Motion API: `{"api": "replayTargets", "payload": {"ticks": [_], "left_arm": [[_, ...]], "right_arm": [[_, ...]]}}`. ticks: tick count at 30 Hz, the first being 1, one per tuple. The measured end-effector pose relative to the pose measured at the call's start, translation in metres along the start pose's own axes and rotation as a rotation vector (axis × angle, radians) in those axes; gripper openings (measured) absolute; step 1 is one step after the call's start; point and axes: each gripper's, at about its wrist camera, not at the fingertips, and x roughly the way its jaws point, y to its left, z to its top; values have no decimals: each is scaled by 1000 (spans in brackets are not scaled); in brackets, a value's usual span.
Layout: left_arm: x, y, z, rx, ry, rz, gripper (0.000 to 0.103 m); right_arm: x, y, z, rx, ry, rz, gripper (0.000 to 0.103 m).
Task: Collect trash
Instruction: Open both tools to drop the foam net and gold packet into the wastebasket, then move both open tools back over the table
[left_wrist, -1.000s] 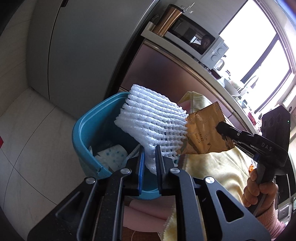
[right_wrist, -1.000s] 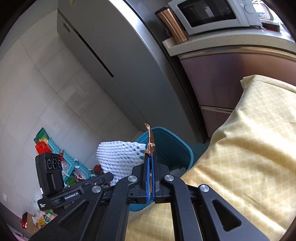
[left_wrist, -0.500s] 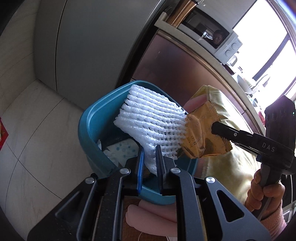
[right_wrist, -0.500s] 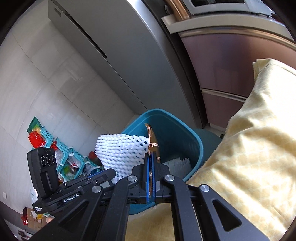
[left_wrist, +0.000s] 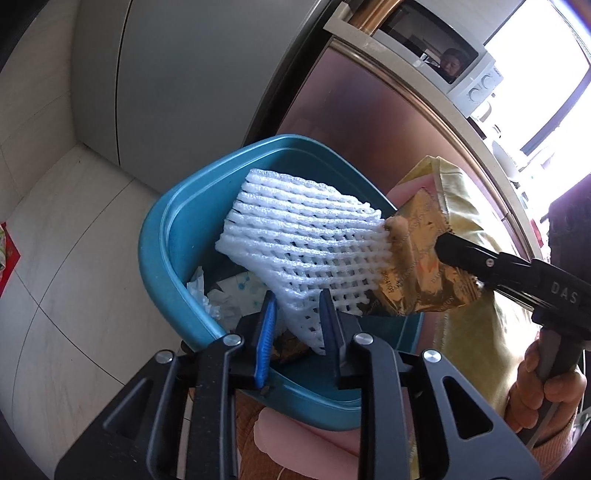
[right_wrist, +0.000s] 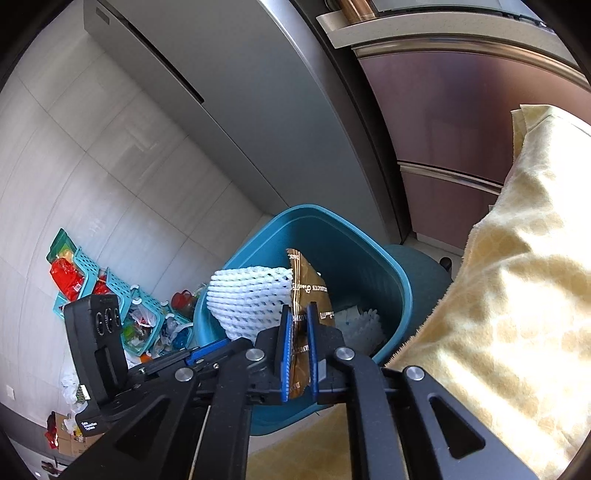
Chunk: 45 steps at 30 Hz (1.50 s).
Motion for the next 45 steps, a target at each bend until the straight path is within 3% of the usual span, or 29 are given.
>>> {"api": "replayTargets", "payload": {"ticks": [4,8,14,21,32,45], "left_arm": [[0,0,-1,2,1,4,26],[-4,-1,-2,4,-9,6,26],[-10,-6,-2,25,-25,12,27],[-28,-26,-7,91,-74,-27,34],[-62,-104,-32,297,-126,-169,42],[-41,-232,-86,544,11,-400,46]], "right_arm": [[-2,-1,-2,-10,-6,-14,10],[-5,0,-2,-26,-22,-34,20],[-11,-7,-4,-15,-32,-15,24],[-48,-8,-15,-49,-101,5,28],[-139,-24,-60,-91,-253,-24,33],[-258,-95,-153,90,-437,-250,33]]}}
